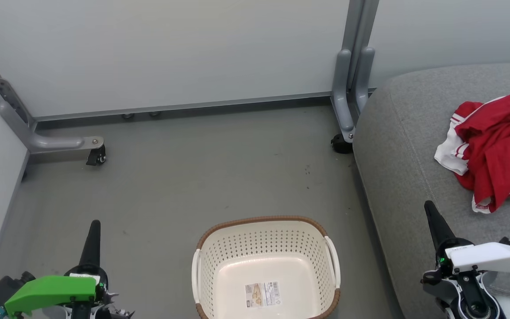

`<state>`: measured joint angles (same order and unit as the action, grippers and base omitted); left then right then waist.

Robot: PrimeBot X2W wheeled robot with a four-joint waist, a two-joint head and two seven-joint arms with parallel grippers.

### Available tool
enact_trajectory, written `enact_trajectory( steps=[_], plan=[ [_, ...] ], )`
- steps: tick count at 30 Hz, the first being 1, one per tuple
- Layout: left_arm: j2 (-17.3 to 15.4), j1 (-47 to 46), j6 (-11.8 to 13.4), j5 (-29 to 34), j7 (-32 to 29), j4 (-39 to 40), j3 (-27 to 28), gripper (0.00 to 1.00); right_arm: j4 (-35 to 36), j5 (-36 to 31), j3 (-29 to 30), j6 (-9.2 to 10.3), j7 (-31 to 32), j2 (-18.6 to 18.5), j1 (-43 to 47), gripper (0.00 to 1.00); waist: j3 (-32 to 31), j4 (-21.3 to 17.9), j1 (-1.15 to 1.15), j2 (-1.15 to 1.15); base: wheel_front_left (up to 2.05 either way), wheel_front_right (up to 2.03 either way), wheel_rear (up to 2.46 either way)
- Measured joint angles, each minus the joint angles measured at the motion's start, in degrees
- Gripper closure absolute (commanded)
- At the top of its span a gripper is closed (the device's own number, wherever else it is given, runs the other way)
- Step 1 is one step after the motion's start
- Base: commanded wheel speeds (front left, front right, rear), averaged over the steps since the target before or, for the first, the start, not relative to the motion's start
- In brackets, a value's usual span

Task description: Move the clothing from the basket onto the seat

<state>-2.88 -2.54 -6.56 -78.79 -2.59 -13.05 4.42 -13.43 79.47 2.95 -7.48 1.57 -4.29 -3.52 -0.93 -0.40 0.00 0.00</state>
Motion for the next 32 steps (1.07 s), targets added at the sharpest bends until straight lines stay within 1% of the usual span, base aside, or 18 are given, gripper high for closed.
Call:
enact_trajectory(
  steps=[14, 32],
  plan=[
    [0.0, -1.6, -0.4, -6.7, -1.9, -0.4, 0.9, 1.0, -0.2, 6.7, 1.1, 0.0, 1.9, 0.2, -1.2, 1.0, 0.5, 0.2, 0.0, 0.0, 0.0, 0.0, 0.0],
    [0.0, -3.2, -0.7, -13.6, -3.7, -1.0, 1.7, 1.0, -0.5, 13.7, 2.2, 0.0, 3.9, 0.4, -2.4, 1.0, 1.1, 0.4, 0.0, 0.0, 0.0, 0.0, 0.0]
  ],
)
